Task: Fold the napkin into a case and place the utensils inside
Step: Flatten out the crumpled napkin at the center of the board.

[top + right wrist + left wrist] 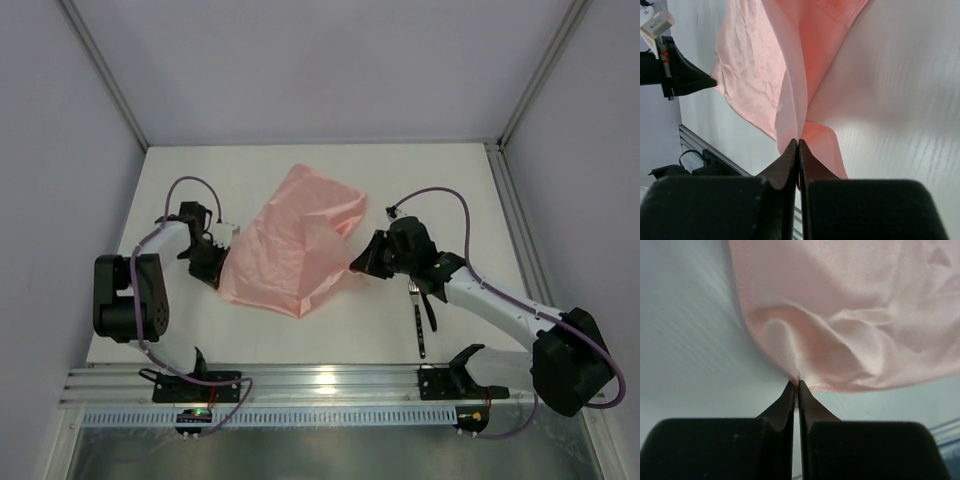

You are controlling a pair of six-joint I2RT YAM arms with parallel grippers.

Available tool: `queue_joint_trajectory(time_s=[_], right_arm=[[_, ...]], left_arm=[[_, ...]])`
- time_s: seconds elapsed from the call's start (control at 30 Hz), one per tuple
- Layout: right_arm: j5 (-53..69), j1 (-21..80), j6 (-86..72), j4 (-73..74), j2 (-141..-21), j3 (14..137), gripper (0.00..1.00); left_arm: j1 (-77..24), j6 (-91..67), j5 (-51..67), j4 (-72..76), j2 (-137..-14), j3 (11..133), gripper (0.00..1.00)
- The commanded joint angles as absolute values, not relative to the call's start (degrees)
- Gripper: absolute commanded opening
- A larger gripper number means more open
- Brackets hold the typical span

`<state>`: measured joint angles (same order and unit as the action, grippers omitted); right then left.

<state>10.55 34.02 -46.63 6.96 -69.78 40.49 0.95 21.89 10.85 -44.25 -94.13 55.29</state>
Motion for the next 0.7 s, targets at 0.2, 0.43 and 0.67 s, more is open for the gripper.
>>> queue_joint_trajectory(time_s=[0.2, 0.43, 0.67], right_arm=[[15.7, 34.7, -43.3, 28.8, -53.1, 41.7, 0.04], [35.1, 22.2, -46.8, 8.3, -68.9, 47.5, 0.04], [37.7, 16.1, -46.2, 18.5, -109.4, 110.7, 0.04]], left_arm=[[3.9, 29.0, 23.8, -65.2, -67.2, 55.5, 0.00], [4.7, 21.7, 25.8, -60.1, -72.1, 70.8, 0.00], [4.7, 11.7, 13.7, -55.1, -94.1, 111.0, 0.00]])
